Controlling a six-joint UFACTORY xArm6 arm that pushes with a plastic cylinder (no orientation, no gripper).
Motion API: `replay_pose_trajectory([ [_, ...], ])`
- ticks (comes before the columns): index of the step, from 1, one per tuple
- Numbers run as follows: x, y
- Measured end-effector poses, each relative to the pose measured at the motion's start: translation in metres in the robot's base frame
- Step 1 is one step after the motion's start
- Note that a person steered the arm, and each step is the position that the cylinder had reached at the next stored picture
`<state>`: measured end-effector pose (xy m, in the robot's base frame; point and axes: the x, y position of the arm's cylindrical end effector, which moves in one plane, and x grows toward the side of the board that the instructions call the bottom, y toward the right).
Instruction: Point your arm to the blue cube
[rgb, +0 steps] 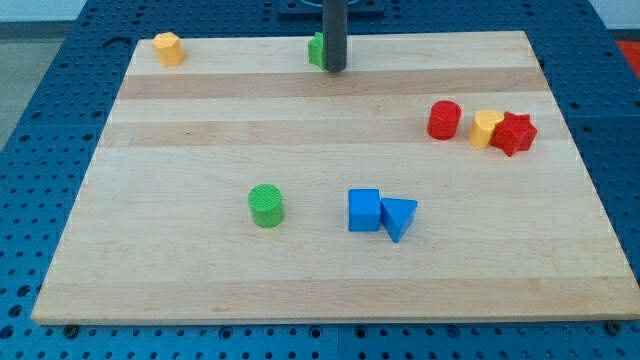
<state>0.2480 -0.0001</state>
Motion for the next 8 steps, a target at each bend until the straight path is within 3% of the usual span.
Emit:
replay_pose_trajectory([
  [2, -0.002, -0.008],
  [4, 0.030, -0.006],
  [8, 0.180, 0.003],
])
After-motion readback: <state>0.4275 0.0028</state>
